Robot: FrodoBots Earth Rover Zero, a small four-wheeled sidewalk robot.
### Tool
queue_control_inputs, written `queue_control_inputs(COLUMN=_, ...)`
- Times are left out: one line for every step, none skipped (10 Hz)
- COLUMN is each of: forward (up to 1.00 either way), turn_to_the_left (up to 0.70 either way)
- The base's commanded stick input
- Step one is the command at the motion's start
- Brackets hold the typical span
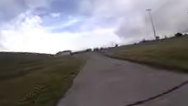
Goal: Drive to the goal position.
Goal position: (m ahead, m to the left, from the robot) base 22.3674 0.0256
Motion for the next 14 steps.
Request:
queue_control_inputs(forward=1.00, turn_to_the_left=-0.02)
queue_control_inputs(forward=1.00, turn_to_the_left=-0.40)
queue_control_inputs(forward=1.00, turn_to_the_left=-0.40)
queue_control_inputs(forward=1.00, turn_to_the_left=-0.40)
queue_control_inputs(forward=1.00, turn_to_the_left=-0.40)
queue_control_inputs(forward=1.00, turn_to_the_left=-0.40)
queue_control_inputs(forward=1.00, turn_to_the_left=-0.33)
queue_control_inputs(forward=1.00, turn_to_the_left=-0.25)
queue_control_inputs(forward=1.00, turn_to_the_left=-0.07)
queue_control_inputs(forward=1.00, turn_to_the_left=-0.28)
queue_control_inputs(forward=1.00, turn_to_the_left=-0.12)
queue_control_inputs(forward=1.00, turn_to_the_left=-0.03)
queue_control_inputs(forward=1.00, turn_to_the_left=-0.03)
queue_control_inputs(forward=1.00, turn_to_the_left=0.00)
